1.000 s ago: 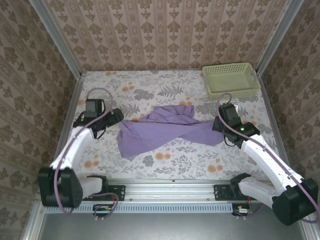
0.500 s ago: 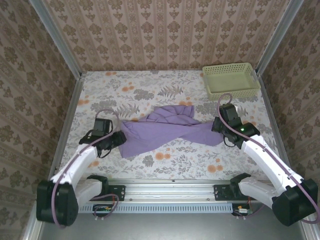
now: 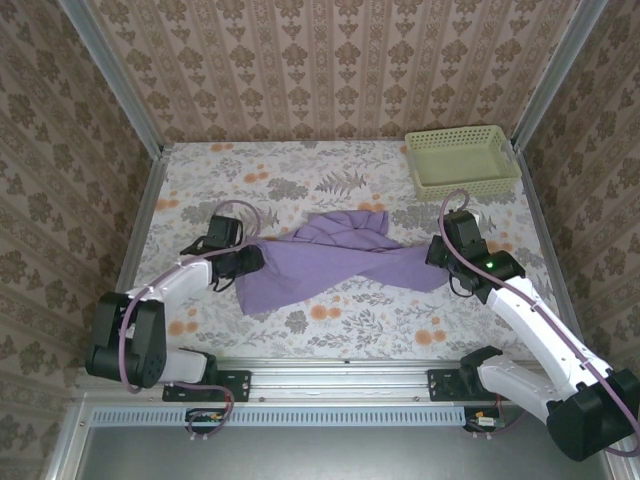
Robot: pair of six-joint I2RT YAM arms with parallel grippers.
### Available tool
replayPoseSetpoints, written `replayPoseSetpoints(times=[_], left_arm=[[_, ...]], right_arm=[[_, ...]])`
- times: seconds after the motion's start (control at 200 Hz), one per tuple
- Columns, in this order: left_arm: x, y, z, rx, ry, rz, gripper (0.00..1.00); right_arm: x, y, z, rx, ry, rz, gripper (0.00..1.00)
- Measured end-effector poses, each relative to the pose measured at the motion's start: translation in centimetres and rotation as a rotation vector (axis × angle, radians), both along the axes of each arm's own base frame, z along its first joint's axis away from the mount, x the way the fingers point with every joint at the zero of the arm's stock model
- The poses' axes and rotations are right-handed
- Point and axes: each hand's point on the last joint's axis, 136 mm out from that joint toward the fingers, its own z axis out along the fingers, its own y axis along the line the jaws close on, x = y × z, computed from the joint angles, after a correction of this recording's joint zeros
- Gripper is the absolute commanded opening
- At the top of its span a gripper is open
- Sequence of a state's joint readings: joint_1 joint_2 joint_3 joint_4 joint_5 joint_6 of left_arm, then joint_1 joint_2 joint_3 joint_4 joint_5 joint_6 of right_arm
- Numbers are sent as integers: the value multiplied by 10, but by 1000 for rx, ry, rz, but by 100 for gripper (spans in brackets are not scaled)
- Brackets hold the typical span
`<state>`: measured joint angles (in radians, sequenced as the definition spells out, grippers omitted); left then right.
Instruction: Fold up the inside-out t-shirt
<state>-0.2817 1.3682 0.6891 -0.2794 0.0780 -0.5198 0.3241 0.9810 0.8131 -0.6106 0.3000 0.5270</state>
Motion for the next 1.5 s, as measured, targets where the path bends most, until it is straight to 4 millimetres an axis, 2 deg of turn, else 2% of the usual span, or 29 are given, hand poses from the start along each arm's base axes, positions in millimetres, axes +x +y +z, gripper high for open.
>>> replayPoseSetpoints(times=[0.14,0.345,0.575,0.725,1.065,1.13,1.265,1.5], left_arm=[[8,-4,4,4,-11,-16,45],[8,-20,10,15,-29,-67,39],[8,-16,6,43,-17,-57,32],[5,-16,4,59,-6,-60,32],[2,-12,4,75,1,-51,5],[-2,-10,11,77,-3,-49,0],[-11,-7,32,70,-13,-50,0],[-28,-1,94,41,-102,-49,0]], right_arm=[[0,0,0,0,1,0,0],[0,-1,-1,0,3,-3,0],[0,-1,-1,0,3,-5,0],[0,-1,-1,0,3,-5,0],[1,-4,-1,-1,4,-15,0],[0,-5,-1,-2,5,-16,0],[-1,-6,-1,-7,15,-15,0],[2,-6,20,-12,-10,-3,0]])
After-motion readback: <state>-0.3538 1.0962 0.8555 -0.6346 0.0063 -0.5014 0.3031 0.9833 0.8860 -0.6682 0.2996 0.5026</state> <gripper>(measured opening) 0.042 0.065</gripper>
